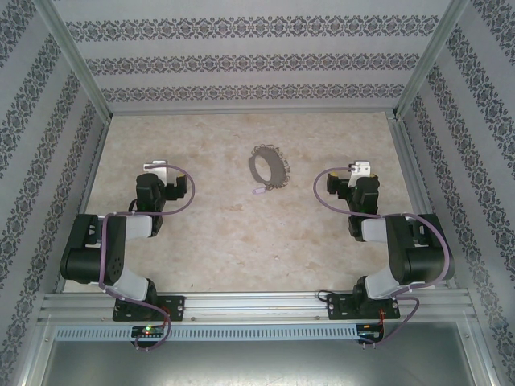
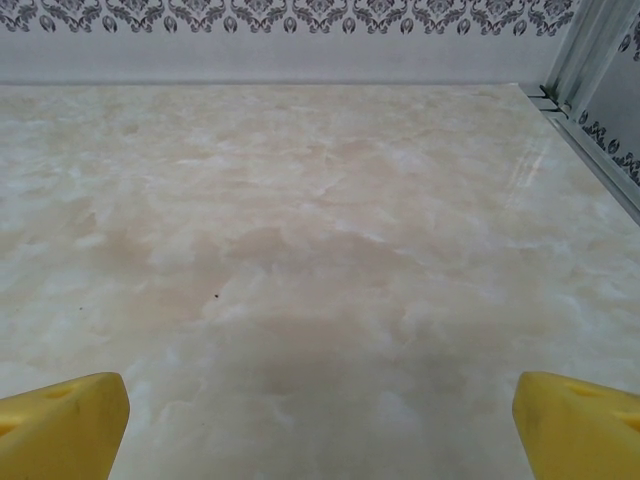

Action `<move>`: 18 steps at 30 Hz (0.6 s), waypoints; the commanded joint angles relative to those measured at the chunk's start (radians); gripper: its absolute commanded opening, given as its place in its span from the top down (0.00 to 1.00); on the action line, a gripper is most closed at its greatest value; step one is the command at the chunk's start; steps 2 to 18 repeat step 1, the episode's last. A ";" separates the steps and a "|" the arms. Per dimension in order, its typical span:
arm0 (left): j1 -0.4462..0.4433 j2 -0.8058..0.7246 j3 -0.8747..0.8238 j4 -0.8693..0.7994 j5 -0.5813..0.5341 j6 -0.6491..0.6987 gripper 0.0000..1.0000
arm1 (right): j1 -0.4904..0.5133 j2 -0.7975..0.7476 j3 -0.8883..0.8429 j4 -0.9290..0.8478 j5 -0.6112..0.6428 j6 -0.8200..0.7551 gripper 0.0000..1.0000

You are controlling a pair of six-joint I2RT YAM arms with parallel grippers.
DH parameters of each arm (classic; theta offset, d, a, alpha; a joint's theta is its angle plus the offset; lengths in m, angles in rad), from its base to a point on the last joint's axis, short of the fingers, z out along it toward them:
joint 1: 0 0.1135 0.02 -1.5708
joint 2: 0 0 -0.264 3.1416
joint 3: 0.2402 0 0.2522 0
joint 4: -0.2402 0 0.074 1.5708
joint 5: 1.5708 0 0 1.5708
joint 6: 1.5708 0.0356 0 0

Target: Put the keys on the keyring

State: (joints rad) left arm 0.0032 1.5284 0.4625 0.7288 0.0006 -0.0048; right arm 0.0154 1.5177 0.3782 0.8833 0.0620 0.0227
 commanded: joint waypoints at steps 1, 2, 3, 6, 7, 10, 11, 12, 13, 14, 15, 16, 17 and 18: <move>0.009 0.007 0.004 -0.011 0.019 -0.012 0.00 | 0.000 -0.010 0.007 0.008 -0.024 0.007 0.02; 0.009 0.007 0.004 -0.011 0.019 -0.012 0.00 | 0.000 -0.010 0.007 0.008 -0.024 0.007 0.02; 0.009 0.007 0.004 -0.011 0.019 -0.012 0.00 | 0.000 -0.010 0.007 0.008 -0.024 0.007 0.02; 0.009 0.007 0.004 -0.011 0.019 -0.012 0.00 | 0.000 -0.010 0.007 0.008 -0.024 0.007 0.02; 0.009 0.007 0.004 -0.011 0.019 -0.012 0.00 | 0.000 -0.010 0.007 0.008 -0.024 0.007 0.02; 0.009 0.007 0.004 -0.011 0.019 -0.012 0.00 | 0.000 -0.010 0.007 0.008 -0.024 0.007 0.02; 0.009 0.007 0.004 -0.011 0.019 -0.012 0.00 | 0.000 -0.010 0.007 0.008 -0.024 0.007 0.02; 0.009 0.007 0.004 -0.011 0.019 -0.012 0.00 | 0.000 -0.010 0.007 0.008 -0.024 0.007 0.02; 0.009 0.007 0.004 -0.011 0.019 -0.012 0.00 | 0.000 -0.010 0.007 0.008 -0.024 0.007 0.02; 0.009 0.007 0.004 -0.011 0.019 -0.012 0.00 | 0.000 -0.010 0.007 0.008 -0.024 0.007 0.02; 0.009 0.007 0.004 -0.011 0.019 -0.012 0.00 | 0.000 -0.010 0.007 0.008 -0.024 0.007 0.02; 0.009 0.007 0.004 -0.011 0.019 -0.012 0.00 | 0.000 -0.010 0.007 0.008 -0.024 0.007 0.02; 0.009 0.007 0.004 -0.011 0.019 -0.012 0.00 | 0.000 -0.010 0.007 0.008 -0.024 0.007 0.02; 0.009 0.007 0.004 -0.011 0.019 -0.012 0.00 | 0.000 -0.010 0.007 0.008 -0.024 0.007 0.02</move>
